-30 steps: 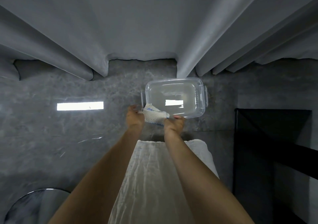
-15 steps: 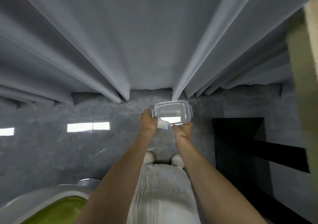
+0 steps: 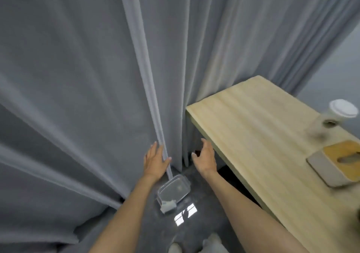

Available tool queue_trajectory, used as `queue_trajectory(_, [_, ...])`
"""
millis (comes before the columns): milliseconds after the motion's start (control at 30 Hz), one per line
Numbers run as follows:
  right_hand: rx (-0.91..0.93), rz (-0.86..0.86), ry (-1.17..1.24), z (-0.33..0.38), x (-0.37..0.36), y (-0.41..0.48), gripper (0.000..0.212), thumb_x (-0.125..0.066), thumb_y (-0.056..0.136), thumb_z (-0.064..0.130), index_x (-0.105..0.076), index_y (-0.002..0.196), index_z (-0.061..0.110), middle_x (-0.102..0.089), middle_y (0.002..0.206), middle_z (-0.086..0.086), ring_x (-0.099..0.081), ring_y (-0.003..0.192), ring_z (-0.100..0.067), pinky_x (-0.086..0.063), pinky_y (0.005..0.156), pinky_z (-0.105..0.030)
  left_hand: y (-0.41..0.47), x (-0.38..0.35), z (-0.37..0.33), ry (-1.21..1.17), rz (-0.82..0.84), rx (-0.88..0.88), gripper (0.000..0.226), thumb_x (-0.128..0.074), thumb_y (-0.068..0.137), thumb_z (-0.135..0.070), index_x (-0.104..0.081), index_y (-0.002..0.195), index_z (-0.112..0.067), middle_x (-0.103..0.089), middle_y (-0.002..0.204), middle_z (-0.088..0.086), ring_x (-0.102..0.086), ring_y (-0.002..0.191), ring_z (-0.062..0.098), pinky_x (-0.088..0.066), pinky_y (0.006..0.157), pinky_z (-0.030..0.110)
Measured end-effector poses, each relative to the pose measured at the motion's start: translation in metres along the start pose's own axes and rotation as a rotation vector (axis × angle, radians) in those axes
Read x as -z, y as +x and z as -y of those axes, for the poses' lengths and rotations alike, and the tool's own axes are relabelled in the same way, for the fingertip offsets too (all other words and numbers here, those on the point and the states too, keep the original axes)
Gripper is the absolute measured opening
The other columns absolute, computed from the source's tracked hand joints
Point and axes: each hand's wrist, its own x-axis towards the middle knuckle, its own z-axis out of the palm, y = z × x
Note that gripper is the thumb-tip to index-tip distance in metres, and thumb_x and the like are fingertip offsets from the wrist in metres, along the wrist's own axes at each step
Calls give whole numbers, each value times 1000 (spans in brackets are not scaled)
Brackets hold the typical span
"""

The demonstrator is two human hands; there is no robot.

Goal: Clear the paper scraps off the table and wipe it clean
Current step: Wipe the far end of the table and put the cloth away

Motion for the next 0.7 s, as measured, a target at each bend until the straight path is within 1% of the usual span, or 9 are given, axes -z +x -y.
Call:
queue_trajectory(133, [-49, -123, -41, -23, 77, 1, 63, -55, 91, 22, -23, 145, 15, -20, 152, -8, -29, 136, -28, -36, 105, -39, 14, 7, -87, 60, 18, -231, 66, -44, 97, -45, -16, 152, -19, -3, 160, 5, -5, 147, 23, -9, 119, 40])
queue_trajectory(200, [-85, -174, -56, -38, 108, -2, 63, -54, 92, 23, -22, 146, 15, -17, 153, -8, -29, 135, -29, -37, 103, -39, 19, 3, -124, 110, 22, -327, 65, -41, 98, -46, -16, 152, -19, -4, 160, 5, -7, 146, 23, -10, 119, 40])
queue_trajectory(267, [-137, -232, -61, -59, 142, -8, 66, -54, 92, 26, -19, 147, 16, -13, 155, -8, -26, 137, -29, -37, 103, -39, 22, -7, -164, 170, 37, -431, 63, -37, 99, -46, -16, 152, -19, -4, 160, 6, -8, 146, 23, -11, 118, 40])
queue_trajectory(367, [-233, -302, -73, -93, 192, -17, 69, -55, 93, 29, -15, 149, 18, -5, 157, -11, -21, 141, -31, -36, 103, -39, 21, -27, -224, 264, 81, -552, 62, -30, 101, -47, -10, 153, -20, 1, 160, 5, -4, 147, 22, -9, 118, 40])
queue_trajectory(433, [-282, -328, -82, -111, 219, -23, 72, -55, 93, 30, -11, 149, 18, -2, 157, -12, -18, 141, -32, -35, 104, -39, 18, -42, -259, 339, 108, -617, 62, -28, 101, -47, -7, 153, -20, 4, 160, 6, -3, 147, 23, -10, 118, 39])
queue_trajectory(567, [-306, -371, -86, -141, 263, -25, 76, -56, 92, 32, -8, 150, 19, 3, 158, -12, -16, 142, -32, -33, 105, -38, 15, -67, -327, 371, 197, -729, 64, -32, 101, -46, -5, 153, -21, 4, 160, 8, -3, 147, 25, -10, 117, 42])
queue_trajectory(633, [-313, -397, -74, -155, 281, -20, 78, -57, 91, 33, -8, 149, 19, 1, 157, -12, -19, 141, -34, -34, 105, -40, 16, -76, -357, 359, 219, -763, 64, -34, 101, -44, -5, 153, -22, 2, 160, 9, -6, 147, 26, -10, 117, 42])
queue_trajectory(700, [-327, -419, -49, -169, 293, -17, 78, -58, 90, 31, -9, 149, 19, -4, 156, -12, -22, 139, -35, -36, 105, -41, 19, -86, -379, 329, 204, -777, 63, -35, 101, -42, -7, 153, -19, -3, 159, 12, -8, 146, 27, -11, 117, 41])
